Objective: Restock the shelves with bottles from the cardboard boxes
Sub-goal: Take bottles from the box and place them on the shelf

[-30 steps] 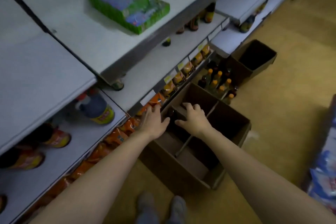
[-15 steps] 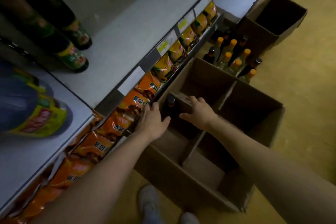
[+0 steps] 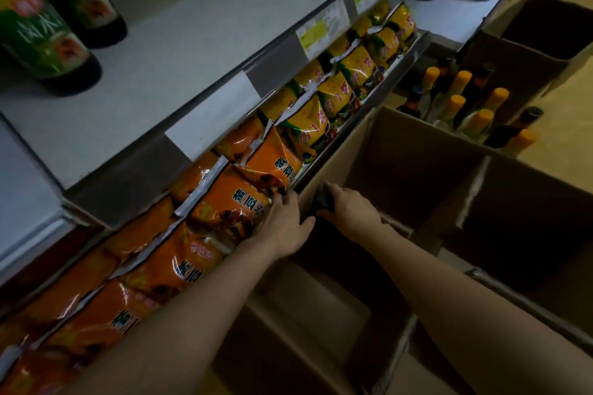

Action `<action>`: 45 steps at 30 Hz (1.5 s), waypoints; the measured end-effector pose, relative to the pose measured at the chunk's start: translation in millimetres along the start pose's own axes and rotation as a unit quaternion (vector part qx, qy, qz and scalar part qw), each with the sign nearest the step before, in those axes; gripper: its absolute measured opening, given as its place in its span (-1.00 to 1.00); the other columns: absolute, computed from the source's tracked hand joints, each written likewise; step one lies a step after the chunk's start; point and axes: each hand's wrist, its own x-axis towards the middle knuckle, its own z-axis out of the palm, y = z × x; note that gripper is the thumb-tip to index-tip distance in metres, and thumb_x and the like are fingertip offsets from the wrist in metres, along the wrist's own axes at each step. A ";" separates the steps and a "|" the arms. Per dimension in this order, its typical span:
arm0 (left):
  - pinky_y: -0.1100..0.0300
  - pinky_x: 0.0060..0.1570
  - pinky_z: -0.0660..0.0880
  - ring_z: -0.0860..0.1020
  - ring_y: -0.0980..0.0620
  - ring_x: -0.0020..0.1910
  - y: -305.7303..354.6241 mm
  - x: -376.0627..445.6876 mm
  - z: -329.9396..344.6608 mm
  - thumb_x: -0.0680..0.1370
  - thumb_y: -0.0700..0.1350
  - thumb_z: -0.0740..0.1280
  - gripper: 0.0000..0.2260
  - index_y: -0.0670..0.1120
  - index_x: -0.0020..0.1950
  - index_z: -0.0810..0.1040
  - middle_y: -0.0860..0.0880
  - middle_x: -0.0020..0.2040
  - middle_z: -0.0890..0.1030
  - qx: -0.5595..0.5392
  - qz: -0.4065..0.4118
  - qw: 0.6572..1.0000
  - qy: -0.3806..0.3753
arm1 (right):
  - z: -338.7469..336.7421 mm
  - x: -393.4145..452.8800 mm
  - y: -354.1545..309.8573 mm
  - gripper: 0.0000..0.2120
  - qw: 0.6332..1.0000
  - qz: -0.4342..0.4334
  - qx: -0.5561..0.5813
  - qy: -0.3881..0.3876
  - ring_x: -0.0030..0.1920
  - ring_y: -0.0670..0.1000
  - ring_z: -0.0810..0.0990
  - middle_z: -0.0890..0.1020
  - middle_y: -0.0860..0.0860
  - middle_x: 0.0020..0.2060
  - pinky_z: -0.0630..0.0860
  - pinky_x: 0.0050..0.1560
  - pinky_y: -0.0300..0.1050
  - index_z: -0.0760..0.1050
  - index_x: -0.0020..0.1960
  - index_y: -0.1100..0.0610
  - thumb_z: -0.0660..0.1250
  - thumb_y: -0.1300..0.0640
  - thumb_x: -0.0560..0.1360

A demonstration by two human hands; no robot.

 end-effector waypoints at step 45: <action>-0.05 -0.03 0.58 0.62 -0.11 -0.03 317.4 -532.5 -517.3 0.34 0.09 0.50 -0.54 0.07 0.15 0.41 -0.08 0.03 0.61 -0.436 0.456 0.776 -0.005 | -674.6 -599.0 -383.6 -0.76 0.793 -0.122 0.348 0.485 -0.45 -0.08 0.38 0.47 0.00 -0.40 0.33 -0.50 -0.32 0.44 -0.27 0.14 0.46 0.05 0.40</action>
